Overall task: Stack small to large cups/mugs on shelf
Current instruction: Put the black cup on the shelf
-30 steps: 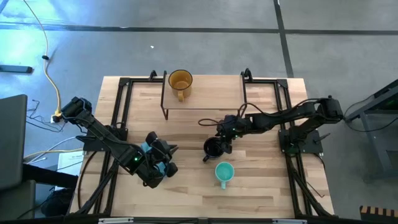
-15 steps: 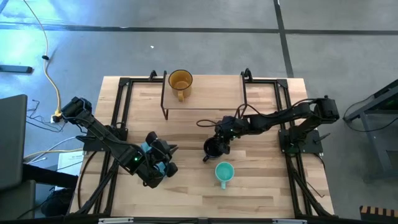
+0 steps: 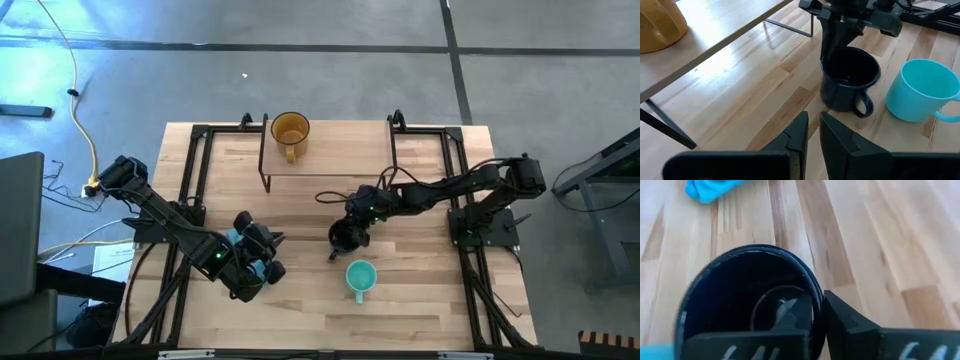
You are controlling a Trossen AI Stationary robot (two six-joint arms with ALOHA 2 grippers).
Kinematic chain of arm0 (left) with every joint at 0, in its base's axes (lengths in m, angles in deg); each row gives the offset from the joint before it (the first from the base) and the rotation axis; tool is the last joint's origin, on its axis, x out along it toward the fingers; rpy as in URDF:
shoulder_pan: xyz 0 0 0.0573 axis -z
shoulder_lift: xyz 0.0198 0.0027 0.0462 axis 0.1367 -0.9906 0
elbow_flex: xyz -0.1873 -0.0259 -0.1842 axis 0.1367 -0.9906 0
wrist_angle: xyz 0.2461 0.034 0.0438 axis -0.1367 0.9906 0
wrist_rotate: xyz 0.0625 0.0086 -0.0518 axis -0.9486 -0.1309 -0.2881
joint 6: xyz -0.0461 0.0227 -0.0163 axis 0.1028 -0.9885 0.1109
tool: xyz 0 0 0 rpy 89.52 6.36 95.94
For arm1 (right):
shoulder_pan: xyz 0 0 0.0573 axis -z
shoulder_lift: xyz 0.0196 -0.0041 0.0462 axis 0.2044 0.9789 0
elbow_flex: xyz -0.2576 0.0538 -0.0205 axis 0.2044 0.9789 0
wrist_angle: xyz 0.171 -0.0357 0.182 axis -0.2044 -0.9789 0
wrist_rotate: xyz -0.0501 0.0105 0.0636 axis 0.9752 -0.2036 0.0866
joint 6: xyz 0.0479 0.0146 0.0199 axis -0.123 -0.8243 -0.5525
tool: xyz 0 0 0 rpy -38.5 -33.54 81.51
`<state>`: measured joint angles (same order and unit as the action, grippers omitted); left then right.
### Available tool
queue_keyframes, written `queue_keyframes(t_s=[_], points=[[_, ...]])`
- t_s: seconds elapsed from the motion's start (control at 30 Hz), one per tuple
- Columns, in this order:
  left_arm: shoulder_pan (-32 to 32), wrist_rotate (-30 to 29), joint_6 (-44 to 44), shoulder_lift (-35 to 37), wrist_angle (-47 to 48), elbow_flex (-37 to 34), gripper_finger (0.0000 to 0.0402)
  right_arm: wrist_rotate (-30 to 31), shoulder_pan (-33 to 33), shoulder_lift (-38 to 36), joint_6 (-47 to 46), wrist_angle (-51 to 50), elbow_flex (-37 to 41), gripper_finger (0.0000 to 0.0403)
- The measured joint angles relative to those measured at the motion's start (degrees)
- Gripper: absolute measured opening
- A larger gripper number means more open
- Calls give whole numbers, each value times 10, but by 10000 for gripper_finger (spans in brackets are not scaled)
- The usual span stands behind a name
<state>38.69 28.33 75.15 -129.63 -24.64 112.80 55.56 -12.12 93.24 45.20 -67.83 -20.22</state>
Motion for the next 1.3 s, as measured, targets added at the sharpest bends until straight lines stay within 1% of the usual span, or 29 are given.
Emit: queue_keyframes(t_s=[0.13, 0.3, 0.53, 0.7, 0.8, 1.03, 1.3], points=[[0, 0, 0, 0, 2, 0, 37, 3, 8, 0, 28, -38, -43, 3], [0, 0, 0, 0, 3, 0, 37, 0, 28, 0, 71, -122, -111, 2], [0, 2, 0, 0, 4, 0, 37, -35, 57, 0, 107, -203, -177, 1], [0, 3, 0, 0, 4, 0, 37, -59, 76, 0, 138, -287, -224, 1], [0, 3, 0, 0, 8, 0, 37, -75, 88, 0, 152, -322, -257, 1], [0, 4, 8, 0, 13, 0, 37, -129, 118, 0, 185, -394, -345, 0], [0, 4, 20, 0, 14, 0, 37, -148, 179, 0, 239, -495, -443, 0]])
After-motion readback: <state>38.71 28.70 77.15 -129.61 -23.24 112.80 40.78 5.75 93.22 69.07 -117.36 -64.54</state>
